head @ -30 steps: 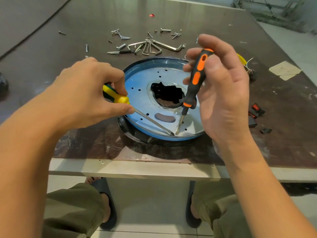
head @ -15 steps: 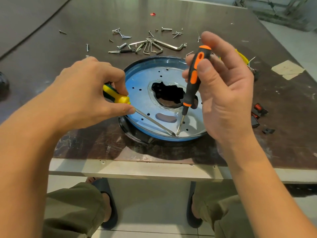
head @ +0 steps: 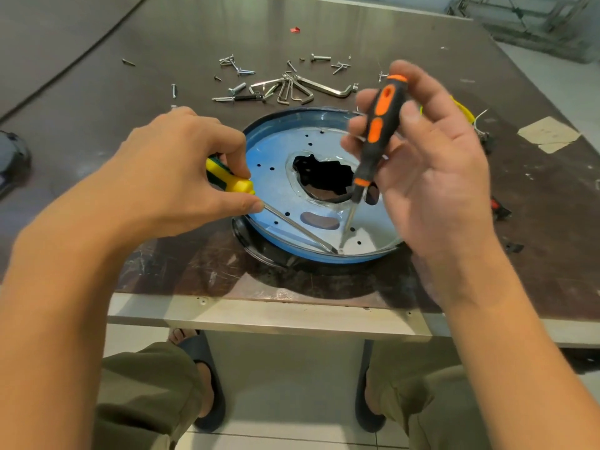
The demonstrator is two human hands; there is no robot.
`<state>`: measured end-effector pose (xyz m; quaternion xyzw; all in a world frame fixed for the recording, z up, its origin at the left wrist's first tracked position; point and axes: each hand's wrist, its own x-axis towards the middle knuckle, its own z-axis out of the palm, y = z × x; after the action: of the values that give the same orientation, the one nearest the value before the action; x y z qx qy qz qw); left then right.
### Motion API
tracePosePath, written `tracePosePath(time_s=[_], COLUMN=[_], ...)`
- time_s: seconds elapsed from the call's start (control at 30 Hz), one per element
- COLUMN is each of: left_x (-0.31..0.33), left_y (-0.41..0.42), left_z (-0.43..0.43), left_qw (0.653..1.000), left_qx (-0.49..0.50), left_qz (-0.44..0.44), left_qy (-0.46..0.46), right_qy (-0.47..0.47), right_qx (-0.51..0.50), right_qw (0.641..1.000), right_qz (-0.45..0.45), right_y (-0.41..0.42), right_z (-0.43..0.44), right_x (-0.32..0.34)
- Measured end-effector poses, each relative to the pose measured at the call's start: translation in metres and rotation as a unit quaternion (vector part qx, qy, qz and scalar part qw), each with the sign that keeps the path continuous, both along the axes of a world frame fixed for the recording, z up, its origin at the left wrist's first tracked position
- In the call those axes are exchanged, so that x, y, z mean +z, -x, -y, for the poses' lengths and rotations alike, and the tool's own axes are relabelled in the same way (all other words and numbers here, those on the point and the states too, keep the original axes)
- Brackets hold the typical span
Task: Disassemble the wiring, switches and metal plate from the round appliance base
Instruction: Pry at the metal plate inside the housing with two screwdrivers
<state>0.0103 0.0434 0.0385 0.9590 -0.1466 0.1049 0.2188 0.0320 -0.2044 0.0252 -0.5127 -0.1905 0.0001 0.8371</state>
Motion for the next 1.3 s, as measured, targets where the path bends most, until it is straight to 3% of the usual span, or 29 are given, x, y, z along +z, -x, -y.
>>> tracePosePath(time_s=[0.1,0.17,0.23,0.27,0.33,0.4,0.47,0.53,0.6,0.67,0.73,0.83,1.1,1.3], left_x=[0.002,0.004,0.004,0.004,0.003,0.003,0.003,0.002,0.002,0.001,0.001,0.001,0.003,0.005], left_y=[0.001,0.001,0.002,0.002,0.002,0.003,0.004,0.003,0.003,0.003,0.003,0.003,0.005,0.005], left_z=[0.002,0.002,0.003,0.003,0.003,0.003,0.004,0.004,0.004,0.004,0.004,0.005,0.006,0.006], left_qw=[1.0,1.0,1.0,1.0,1.0,1.0,1.0,1.0,0.999,0.999,0.999,0.999,0.998,0.998], left_qx=[0.001,0.004,0.007,0.009,0.011,0.015,0.017,0.019,0.023,0.024,0.026,0.033,0.042,0.044], left_qz=[-0.015,-0.022,-0.024,-0.022,-0.016,-0.013,-0.011,-0.006,-0.002,-0.004,-0.005,-0.006,-0.008,-0.013], left_qy=[-0.001,-0.005,-0.01,-0.012,-0.011,-0.012,-0.015,-0.02,-0.022,-0.023,-0.027,-0.036,-0.039,-0.04], right_qy=[-0.041,-0.009,0.126,0.232,0.465,0.622,0.668,0.677,0.747,0.818,0.854,0.857,0.846,0.805], right_qx=[0.009,0.023,0.007,-0.009,0.006,0.061,0.075,0.07,0.067,0.081,0.124,0.166,0.192,0.195], right_qw=[0.999,1.0,0.991,0.97,0.872,0.758,0.699,0.68,0.597,0.514,0.477,0.48,0.494,0.561], right_qz=[-0.025,-0.013,0.036,0.078,0.151,0.187,0.244,0.273,0.284,0.246,0.166,0.087,0.051,-0.002], right_y=[-0.007,-0.01,-0.007,-0.005,-0.001,0.003,0.01,0.013,0.012,0.008,0.001,-0.008,-0.017,-0.021], right_z=[0.015,0.021,0.024,0.022,0.017,0.008,-0.007,-0.016,-0.023,-0.025,-0.024,-0.021,-0.027,-0.015], right_x=[0.017,0.029,0.04,0.045,0.055,0.06,0.066,0.07,0.07,0.065,0.056,0.043,0.04,0.036])
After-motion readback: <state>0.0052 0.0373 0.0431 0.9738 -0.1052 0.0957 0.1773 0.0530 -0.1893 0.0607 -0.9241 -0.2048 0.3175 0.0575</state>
